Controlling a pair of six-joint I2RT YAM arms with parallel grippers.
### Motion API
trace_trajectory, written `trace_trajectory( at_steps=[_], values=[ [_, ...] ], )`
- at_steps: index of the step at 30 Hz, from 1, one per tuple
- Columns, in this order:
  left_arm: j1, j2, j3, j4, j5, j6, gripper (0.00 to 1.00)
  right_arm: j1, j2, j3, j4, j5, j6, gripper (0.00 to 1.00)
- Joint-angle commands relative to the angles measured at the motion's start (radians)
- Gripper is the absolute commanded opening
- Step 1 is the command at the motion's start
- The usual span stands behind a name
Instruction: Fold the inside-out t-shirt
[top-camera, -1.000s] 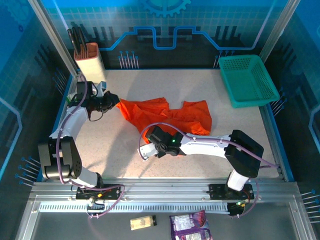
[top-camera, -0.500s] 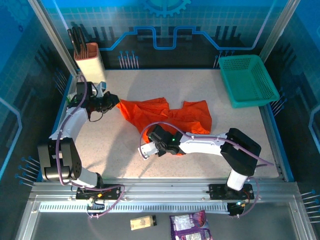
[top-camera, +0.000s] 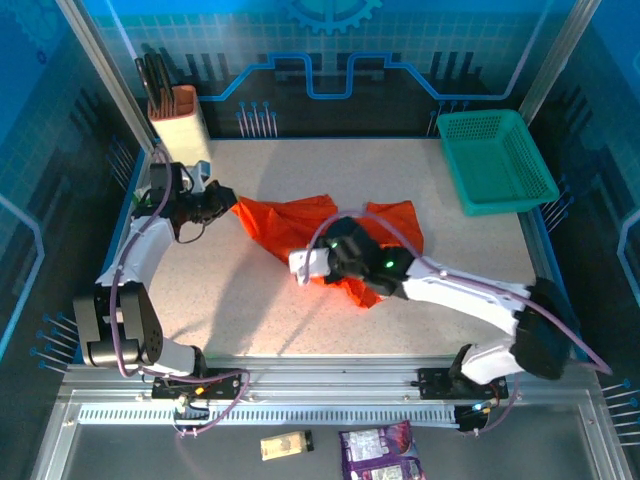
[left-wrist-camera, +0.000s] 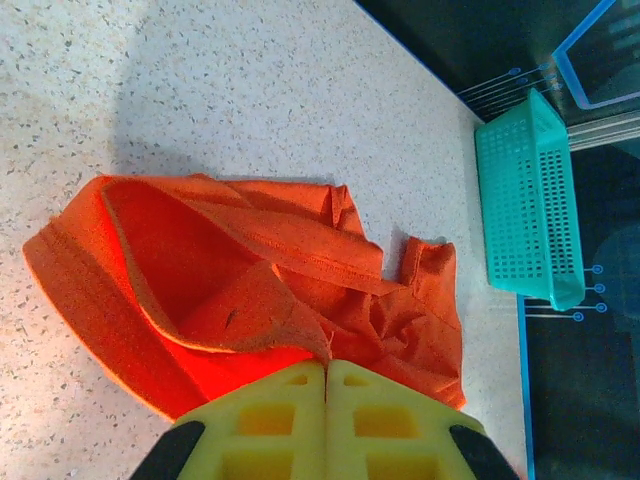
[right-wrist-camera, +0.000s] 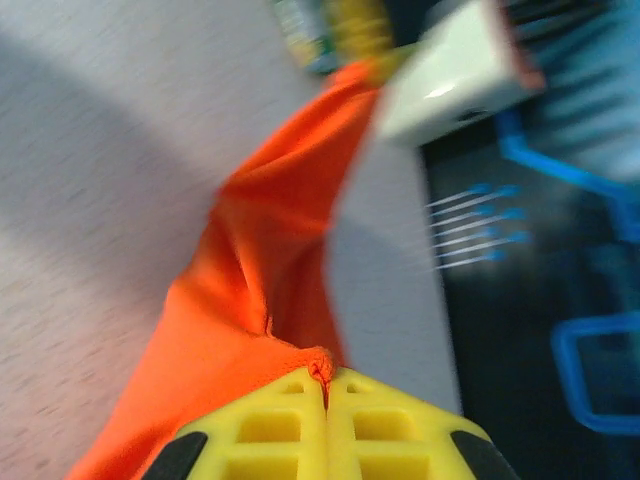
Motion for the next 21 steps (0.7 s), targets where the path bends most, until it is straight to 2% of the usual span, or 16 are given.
trace_trajectory(
  at_steps=[1,7,10,13,21],
  values=[
    [0.001,-0.045,0.046,0.043,-0.008,-0.043,0.00,-0.056,-0.075,0.110,-0.036,-0.113,0.120,0.00],
    [0.026,-0.115,0.079,0.109,0.009,-0.088,0.00,-0.148,-0.149,0.284,-0.068,-0.047,0.225,0.00],
    [0.076,-0.170,0.127,0.111,0.034,-0.110,0.00,-0.189,-0.211,0.299,-0.019,0.073,0.289,0.00],
    [0.132,-0.253,0.166,0.205,0.085,-0.164,0.00,-0.205,-0.271,0.301,-0.015,0.176,0.294,0.00],
    [0.161,-0.435,0.260,0.443,0.209,-0.212,0.00,-0.205,-0.516,0.203,0.047,0.097,0.329,0.00]
  ],
)
